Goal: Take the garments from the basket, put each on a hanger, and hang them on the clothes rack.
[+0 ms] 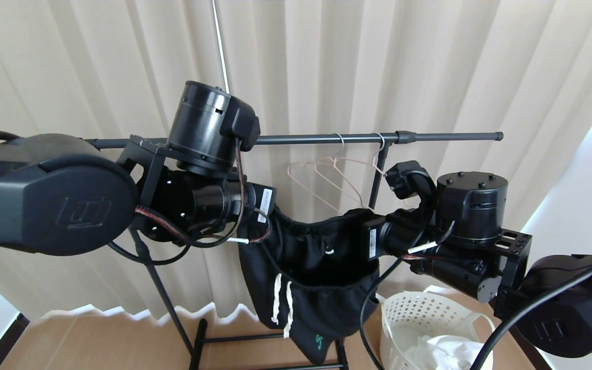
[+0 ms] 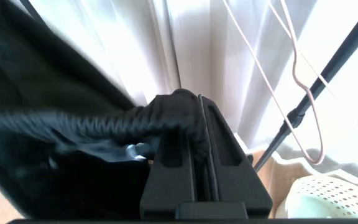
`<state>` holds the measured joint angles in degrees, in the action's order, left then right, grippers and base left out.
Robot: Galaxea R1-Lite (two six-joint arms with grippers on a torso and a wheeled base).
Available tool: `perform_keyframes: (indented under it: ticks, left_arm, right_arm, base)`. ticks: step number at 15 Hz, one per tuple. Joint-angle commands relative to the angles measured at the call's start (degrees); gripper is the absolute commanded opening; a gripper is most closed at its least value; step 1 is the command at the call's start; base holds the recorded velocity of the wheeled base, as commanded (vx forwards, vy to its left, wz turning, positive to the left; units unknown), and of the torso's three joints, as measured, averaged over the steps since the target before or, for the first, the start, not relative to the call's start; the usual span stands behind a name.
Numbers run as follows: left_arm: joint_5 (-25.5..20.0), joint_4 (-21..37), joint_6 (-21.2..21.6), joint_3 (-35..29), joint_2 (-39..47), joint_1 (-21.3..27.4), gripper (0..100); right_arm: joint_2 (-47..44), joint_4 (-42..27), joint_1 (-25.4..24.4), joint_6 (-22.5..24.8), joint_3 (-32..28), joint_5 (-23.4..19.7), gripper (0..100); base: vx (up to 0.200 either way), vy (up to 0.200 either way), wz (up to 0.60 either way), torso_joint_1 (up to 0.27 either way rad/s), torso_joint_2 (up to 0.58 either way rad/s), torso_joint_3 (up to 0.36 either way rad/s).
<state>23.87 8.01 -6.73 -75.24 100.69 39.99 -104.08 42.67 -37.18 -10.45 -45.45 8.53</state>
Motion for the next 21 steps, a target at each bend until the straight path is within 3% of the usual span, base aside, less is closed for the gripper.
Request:
perform_keyframes:
  ticks: [1,3,7,9,11,12,15,18,19,21]
  left_arm:
    - [-0.1,-0.4,0.0,6.6,-1.9,0.1,100]
    - [-0.8,-0.7,0.4,9.7,-3.0,0.2,100]
    - [-10.7,-0.6,1.2,11.7,-6.0,0.1,100]
    - [-19.7,-0.5,1.2,11.9,-8.1,-0.5,100]
    - [-29.5,-0.1,1.2,12.6,-10.6,-2.3,100]
    - [-31.3,-0.1,1.5,13.0,-11.2,-2.8,100]
    - [-35.2,-0.3,2.2,14.4,-12.5,-3.6,100]
    - [-35.2,-0.3,2.1,14.1,-12.2,-3.6,100]
    - [-34.8,-0.4,2.1,12.7,-10.2,-3.6,100]
    - [-32.1,-0.4,2.0,10.6,-7.1,-3.6,100]
  right_arm:
    - [0.1,0.0,0.2,0.0,0.0,0.0,0]
    - [-0.2,0.0,0.7,0.3,0.2,0.0,0]
    - [-1.1,-0.3,0.7,2.6,1.6,0.1,0]
    - [-1.4,-0.7,2.6,10.6,4.4,0.1,0]
    - [-2.4,-0.7,3.0,11.8,4.7,1.0,0]
    - [-2.4,-0.6,3.3,12.1,5.0,1.3,0]
    - [-2.4,-0.4,3.6,14.8,6.3,1.3,0]
    - [-1.8,-0.2,4.3,17.6,8.3,1.3,0]
    - [-0.2,-0.1,6.1,22.0,10.3,1.2,0]
    - [2.3,-0.3,8.4,24.9,12.1,0.7,0]
  base:
    - [0.0,0.0,0.0,0.0,0.0,0.0]
    - [0.0,0.0,0.0,0.0,0.0,0.0]
    - [0.0,0.0,0.0,0.0,0.0,0.0]
    - [0.0,0.0,0.0,0.0,0.0,0.0]
    - [0.0,0.0,0.0,0.0,0.0,0.0]
    - [0.0,0.0,0.0,0.0,0.0,0.0]
    - [0.0,0.0,0.0,0.0,0.0,0.0]
    - [0.0,0.0,0.0,0.0,0.0,0.0]
    - [0.0,0.0,0.0,0.0,0.0,0.0]
    - [0.0,0.0,0.0,0.0,0.0,0.0]
